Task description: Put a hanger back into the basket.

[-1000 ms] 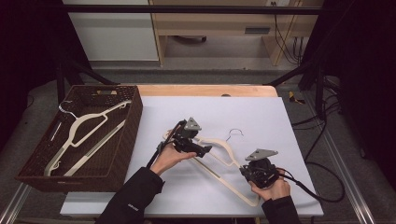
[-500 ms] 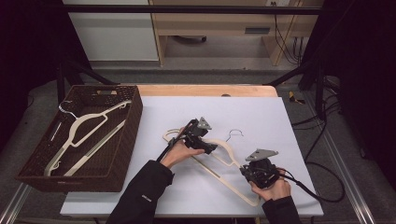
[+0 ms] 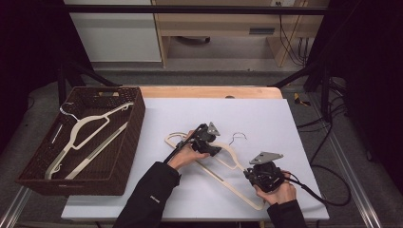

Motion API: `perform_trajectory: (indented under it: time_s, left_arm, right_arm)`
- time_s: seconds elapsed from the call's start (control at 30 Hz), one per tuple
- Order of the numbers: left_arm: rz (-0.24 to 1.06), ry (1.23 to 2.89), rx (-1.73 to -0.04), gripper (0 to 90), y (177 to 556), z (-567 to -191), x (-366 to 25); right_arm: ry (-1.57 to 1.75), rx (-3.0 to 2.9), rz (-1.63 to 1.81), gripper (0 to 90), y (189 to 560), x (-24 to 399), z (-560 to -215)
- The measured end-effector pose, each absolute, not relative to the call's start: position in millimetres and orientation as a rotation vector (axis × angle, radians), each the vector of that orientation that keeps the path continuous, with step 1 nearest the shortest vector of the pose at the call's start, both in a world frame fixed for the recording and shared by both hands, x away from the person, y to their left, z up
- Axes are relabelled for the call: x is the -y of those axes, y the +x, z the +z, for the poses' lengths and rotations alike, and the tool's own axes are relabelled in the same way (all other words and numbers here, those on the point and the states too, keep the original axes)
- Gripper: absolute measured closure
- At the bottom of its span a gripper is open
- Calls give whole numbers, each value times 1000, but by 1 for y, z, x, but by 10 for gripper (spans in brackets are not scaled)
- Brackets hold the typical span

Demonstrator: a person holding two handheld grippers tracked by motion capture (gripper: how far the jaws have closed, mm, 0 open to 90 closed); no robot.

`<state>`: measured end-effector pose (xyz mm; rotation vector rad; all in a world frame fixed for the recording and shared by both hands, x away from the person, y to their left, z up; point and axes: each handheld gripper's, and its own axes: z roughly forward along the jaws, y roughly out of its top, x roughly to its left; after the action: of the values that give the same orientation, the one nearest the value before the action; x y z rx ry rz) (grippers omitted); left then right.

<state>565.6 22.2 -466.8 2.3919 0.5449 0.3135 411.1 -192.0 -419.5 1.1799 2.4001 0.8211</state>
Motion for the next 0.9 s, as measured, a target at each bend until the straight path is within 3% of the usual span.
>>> perform_trajectory:
  time_s: [0.5,0.57,0.67,0.9]
  left_arm:
    - [423,2438,-379,661,550,-443,-39]
    - [430,2448,-344,668,545,-437,-43]
    - [410,2453,-325,746,538,-433,-51]
    - [402,2428,-325,759,530,-429,-61]
  right_arm:
    - [1192,-2451,844,799,415,198,-424]
    - [1186,-2438,843,860,416,199,-426]
    - [1204,-2467,901,847,416,200,-425]
    - [1183,-2448,923,779,418,200,-426]
